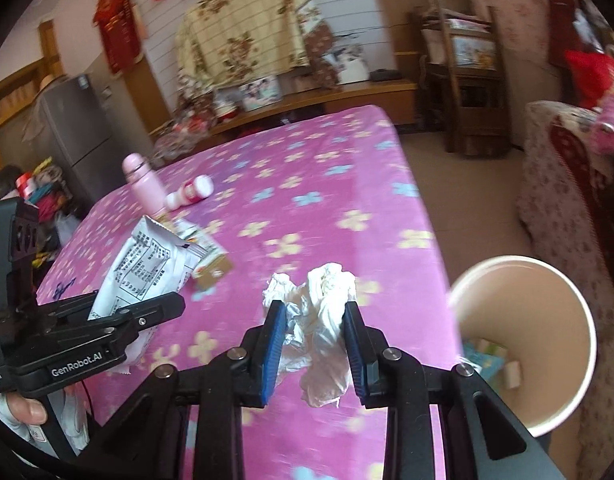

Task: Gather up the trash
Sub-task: 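Carry the snack bag and tissue over the white bin with both grippers, then open the right gripper to drop the tissue while the left opens to drop the snack bag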

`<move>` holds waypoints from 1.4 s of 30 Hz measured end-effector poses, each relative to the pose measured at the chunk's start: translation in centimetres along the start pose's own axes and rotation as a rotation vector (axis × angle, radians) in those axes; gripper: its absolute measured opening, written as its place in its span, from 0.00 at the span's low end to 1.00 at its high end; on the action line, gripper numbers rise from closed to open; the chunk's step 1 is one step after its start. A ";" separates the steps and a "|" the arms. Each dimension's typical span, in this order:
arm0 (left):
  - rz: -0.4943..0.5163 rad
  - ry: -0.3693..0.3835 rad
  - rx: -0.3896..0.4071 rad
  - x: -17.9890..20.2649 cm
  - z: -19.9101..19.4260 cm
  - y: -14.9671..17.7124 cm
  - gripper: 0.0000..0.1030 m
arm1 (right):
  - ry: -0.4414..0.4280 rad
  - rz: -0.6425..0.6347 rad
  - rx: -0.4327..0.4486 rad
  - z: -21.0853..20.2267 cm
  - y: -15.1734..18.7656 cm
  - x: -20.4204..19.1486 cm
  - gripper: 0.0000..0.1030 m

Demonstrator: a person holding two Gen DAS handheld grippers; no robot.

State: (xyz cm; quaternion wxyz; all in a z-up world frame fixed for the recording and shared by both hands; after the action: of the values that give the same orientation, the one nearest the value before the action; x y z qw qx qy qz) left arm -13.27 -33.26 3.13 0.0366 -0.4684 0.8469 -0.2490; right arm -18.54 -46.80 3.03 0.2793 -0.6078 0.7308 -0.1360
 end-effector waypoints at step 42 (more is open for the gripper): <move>0.168 0.225 -0.134 16.2 10.6 -5.8 0.36 | 0.214 0.322 -0.025 -0.4 3.2 19.5 0.32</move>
State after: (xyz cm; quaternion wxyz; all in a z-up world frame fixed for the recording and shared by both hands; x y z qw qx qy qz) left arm -14.67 -53.02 -0.76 -0.0691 -0.3664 0.8966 -0.2388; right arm -23.44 -64.95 -3.15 0.2106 -0.4685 0.8458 -0.1443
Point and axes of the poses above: each gripper's, at about its wrist camera, not at the fingertips, and z roughly the way its jaws point, x to its right, y to its underside, the point moved 5 cm from there along z, roughly the way its jaws point, and after that the axes turned 13 degrees about -x, right-handed, at the moved point
